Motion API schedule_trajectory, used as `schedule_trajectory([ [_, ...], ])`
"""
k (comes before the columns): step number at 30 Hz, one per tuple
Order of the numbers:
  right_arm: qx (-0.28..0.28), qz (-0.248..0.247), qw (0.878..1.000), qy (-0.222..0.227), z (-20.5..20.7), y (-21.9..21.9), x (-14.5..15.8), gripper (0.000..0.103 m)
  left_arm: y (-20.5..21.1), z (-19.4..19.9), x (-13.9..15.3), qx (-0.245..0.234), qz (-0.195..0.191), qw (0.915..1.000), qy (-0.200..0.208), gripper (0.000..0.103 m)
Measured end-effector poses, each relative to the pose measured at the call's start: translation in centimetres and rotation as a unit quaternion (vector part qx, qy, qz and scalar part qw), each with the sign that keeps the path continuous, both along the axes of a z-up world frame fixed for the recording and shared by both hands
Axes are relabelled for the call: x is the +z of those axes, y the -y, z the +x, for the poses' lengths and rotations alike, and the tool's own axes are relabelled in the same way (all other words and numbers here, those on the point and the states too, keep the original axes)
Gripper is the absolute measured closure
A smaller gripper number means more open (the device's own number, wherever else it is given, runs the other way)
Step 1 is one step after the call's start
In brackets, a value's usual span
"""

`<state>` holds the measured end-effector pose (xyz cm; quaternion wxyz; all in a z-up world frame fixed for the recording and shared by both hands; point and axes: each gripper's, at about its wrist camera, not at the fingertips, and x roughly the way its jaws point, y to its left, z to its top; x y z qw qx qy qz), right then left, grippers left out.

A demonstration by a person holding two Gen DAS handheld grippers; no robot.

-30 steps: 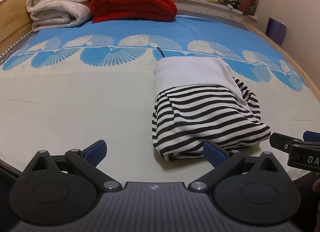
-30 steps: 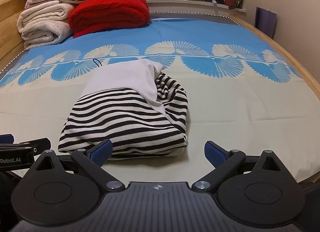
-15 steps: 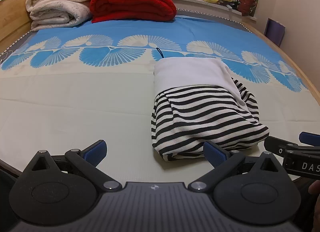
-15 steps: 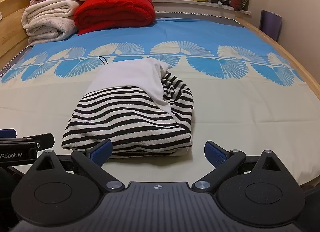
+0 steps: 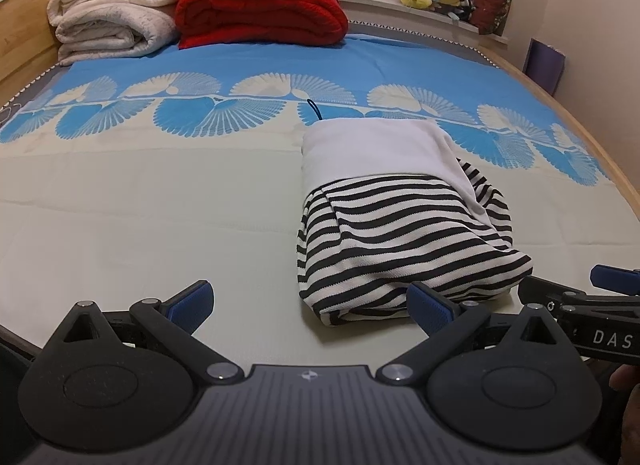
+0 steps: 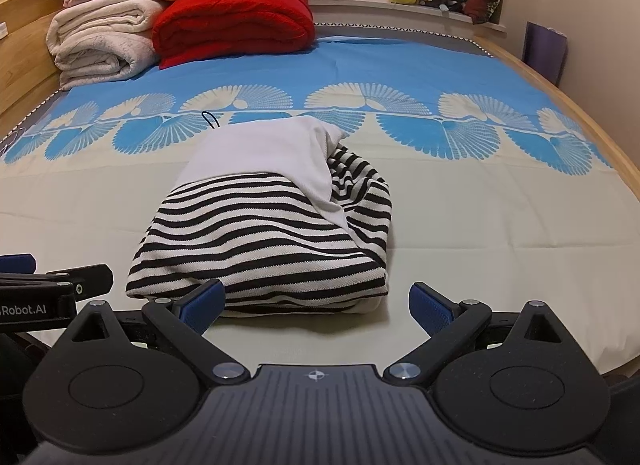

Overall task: Fold small clothes
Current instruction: 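Open both grippers and pull them back from the rolled bundle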

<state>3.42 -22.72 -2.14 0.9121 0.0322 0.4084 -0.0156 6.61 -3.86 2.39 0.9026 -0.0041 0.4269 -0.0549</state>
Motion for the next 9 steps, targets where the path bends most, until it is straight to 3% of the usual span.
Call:
schedule_trajectory([
  [9, -0.001, 0.0, 1.0, 0.0, 0.0, -0.05, 0.02, 0.005, 0.06, -0.07, -0.01, -0.004, -0.001, 1.0, 0.003, 0.0],
])
